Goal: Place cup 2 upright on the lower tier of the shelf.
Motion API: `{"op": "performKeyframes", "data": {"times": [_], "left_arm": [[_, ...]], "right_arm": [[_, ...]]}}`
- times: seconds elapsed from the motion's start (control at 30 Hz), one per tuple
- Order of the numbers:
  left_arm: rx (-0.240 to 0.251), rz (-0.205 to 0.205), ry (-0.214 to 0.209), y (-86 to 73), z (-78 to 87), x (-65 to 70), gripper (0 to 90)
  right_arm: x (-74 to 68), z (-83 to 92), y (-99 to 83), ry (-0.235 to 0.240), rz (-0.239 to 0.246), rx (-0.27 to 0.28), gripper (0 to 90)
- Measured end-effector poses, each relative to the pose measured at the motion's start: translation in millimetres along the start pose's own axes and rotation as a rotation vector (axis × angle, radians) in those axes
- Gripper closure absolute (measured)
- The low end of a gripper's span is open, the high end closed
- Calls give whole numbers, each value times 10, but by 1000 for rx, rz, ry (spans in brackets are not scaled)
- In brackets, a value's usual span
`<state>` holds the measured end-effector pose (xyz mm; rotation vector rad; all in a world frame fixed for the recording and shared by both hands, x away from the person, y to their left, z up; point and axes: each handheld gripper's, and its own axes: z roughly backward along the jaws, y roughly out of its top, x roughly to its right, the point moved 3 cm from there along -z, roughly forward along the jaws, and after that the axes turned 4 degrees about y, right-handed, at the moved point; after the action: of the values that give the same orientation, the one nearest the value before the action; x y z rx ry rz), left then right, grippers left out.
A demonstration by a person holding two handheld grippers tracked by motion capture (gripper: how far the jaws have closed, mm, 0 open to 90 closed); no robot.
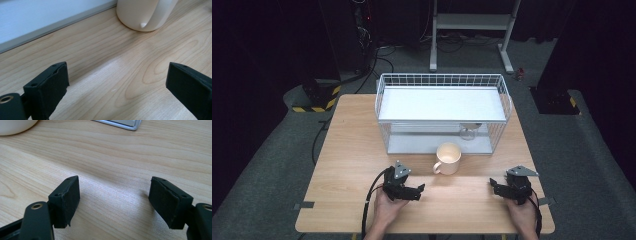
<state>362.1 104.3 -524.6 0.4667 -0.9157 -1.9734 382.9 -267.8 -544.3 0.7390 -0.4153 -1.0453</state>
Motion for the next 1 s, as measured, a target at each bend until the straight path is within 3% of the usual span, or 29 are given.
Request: {"op": "performKeyframes", "data": {"times": [0.27,0.37,0.6,0.77,1.0], "left_arm": [[-9,-16,-15,57,-61,69,37],[-4,-12,-57,105,-58,119,20],[-4,-39,-62,214,-109,189,16],[16,-28,-69,275,-125,238,16],[15,-46,-81,330,-185,300,10]], "right_arm": [[0,0,0,0,0,0,252],[-1,0,1,4,2,-2,246],[-4,-1,1,4,3,-3,246],[-4,-1,1,5,3,-3,246],[-4,0,1,5,3,-3,246]]}}
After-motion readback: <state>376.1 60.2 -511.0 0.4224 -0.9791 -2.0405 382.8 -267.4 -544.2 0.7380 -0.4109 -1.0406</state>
